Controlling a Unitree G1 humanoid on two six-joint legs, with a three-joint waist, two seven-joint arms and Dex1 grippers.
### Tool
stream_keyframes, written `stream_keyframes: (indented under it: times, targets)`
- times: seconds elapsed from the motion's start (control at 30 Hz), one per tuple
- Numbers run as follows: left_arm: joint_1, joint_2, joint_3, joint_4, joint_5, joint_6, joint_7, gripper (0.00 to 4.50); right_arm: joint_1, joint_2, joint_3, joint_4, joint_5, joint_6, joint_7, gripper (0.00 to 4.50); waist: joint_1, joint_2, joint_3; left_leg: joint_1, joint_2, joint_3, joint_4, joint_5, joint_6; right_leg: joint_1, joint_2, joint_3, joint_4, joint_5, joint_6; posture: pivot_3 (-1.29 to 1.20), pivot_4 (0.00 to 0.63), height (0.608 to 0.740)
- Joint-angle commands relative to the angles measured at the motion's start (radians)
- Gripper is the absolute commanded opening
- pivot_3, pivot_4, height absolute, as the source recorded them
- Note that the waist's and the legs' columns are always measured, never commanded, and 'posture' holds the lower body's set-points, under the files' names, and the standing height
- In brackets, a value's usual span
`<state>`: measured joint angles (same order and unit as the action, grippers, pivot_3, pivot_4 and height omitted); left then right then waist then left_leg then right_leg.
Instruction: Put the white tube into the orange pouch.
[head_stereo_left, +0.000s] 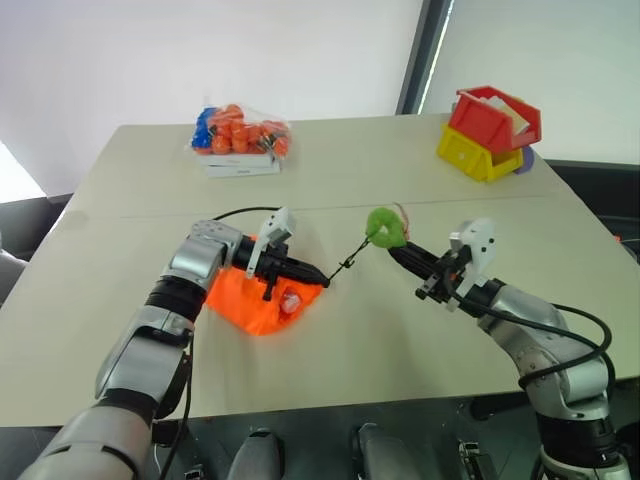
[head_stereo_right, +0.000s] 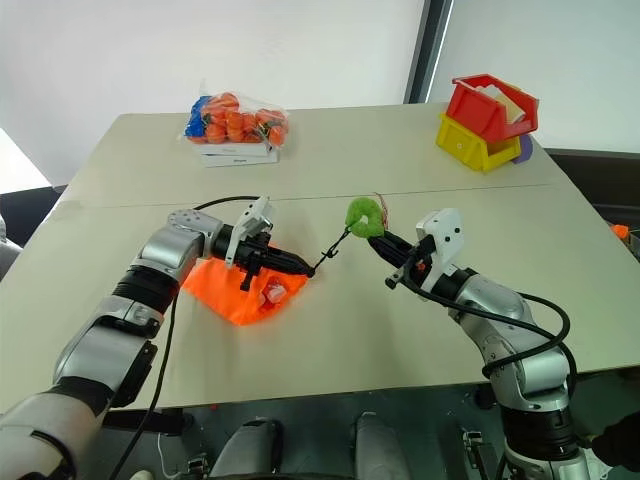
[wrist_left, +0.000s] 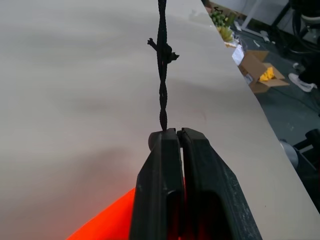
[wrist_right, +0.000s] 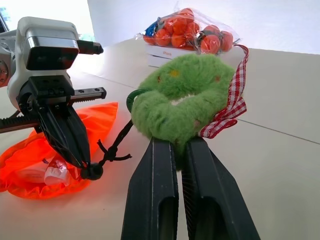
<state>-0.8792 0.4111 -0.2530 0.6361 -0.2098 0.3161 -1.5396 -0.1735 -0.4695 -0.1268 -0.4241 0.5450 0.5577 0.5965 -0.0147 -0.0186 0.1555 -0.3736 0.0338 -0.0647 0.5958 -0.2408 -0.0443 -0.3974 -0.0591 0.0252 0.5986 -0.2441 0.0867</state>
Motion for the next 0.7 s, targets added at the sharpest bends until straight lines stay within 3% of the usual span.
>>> stream_keyframes:
  times: [0.03, 0.13, 0.23, 0.3, 0.7]
  targets:
    - [-0.004, 0.010, 0.006, -0.014, 0.026, -0.056, 0.024, 0.02, -0.019, -0.003, -0.016, -0.018, 0.008, -0.027, 0.000, 0.00, 0.000, 0.000, 0.000, 0.000, 0.000, 0.000, 0.000, 0.000, 0.000, 0.000, 0.000, 0.000, 0.000, 0.000, 0.000, 0.00, 0.150, 0.740]
    - [-0.014, -0.006, 0.035, 0.011, 0.008, -0.045, 0.050, 0.02, -0.018, -0.004, -0.015, -0.018, 0.008, -0.029, 0.003, 0.00, 0.001, 0.000, 0.000, 0.000, 0.000, 0.000, 0.000, 0.000, 0.000, 0.000, 0.000, 0.000, 0.000, 0.000, 0.000, 0.00, 0.150, 0.740]
    - [-0.021, -0.008, 0.046, 0.008, -0.010, -0.023, 0.039, 0.70, -0.019, -0.004, -0.014, -0.018, 0.009, -0.028, 0.004, 0.00, 0.000, 0.000, 0.000, 0.000, 0.000, 0.000, 0.000, 0.000, 0.000, 0.000, 0.000, 0.000, 0.000, 0.000, 0.000, 0.00, 0.150, 0.740]
    - [-0.022, -0.006, 0.043, 0.011, 0.000, -0.036, 0.050, 1.51, -0.019, -0.003, -0.012, -0.018, 0.010, -0.028, 0.005, 0.00, 0.000, 0.000, 0.000, 0.000, 0.000, 0.000, 0.000, 0.000, 0.000, 0.000, 0.000, 0.000, 0.000, 0.000, 0.000, 0.00, 0.150, 0.740]
    - [0.013, -0.016, 0.018, -0.060, 0.007, -0.010, 0.073, 1.51, -0.022, 0.010, 0.004, -0.021, 0.009, -0.028, 0.003, 0.00, 0.000, 0.000, 0.000, 0.000, 0.000, 0.000, 0.000, 0.000, 0.000, 0.000, 0.000, 0.000, 0.001, 0.000, 0.000, 0.00, 0.150, 0.740]
